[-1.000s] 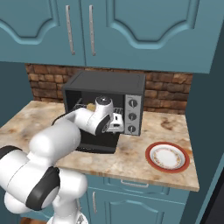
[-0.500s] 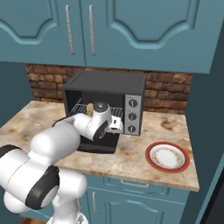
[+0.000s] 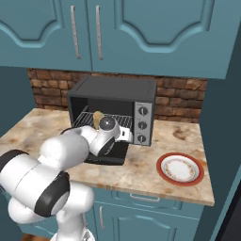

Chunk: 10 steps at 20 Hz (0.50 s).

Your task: Pull the toaster oven rack outwards. Pick up the baguette from the plate and place it on the toaster oven rack. Close the toaster oven door fully and set the temperature to the lowest setting.

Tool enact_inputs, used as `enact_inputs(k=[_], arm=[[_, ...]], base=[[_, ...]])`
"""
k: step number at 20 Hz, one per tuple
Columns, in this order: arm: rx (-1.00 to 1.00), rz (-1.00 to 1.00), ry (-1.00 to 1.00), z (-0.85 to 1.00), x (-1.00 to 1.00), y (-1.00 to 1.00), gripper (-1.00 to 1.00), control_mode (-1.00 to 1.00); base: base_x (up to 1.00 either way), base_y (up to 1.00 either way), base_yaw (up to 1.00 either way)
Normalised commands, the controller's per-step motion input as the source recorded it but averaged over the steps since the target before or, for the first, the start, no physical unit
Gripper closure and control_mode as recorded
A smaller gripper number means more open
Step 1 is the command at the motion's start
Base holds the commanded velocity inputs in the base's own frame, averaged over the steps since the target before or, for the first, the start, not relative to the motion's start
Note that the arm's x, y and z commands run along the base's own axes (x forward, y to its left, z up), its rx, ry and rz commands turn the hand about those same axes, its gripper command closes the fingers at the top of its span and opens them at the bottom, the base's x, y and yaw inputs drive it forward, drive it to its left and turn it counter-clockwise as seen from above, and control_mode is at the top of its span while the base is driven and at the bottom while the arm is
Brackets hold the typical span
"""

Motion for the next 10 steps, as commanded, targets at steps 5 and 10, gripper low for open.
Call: enact_inputs(k=[5, 10], arm=[[0.00, -0.01, -0.02, 0.00, 0.29, 0.04, -1.00, -1.00], [0.00, -0.02, 0.00, 0.00, 0.31, 0.01, -1.00, -1.00]], base=[[0.00, 0.00, 0.00], [0.00, 0.00, 0.00]])
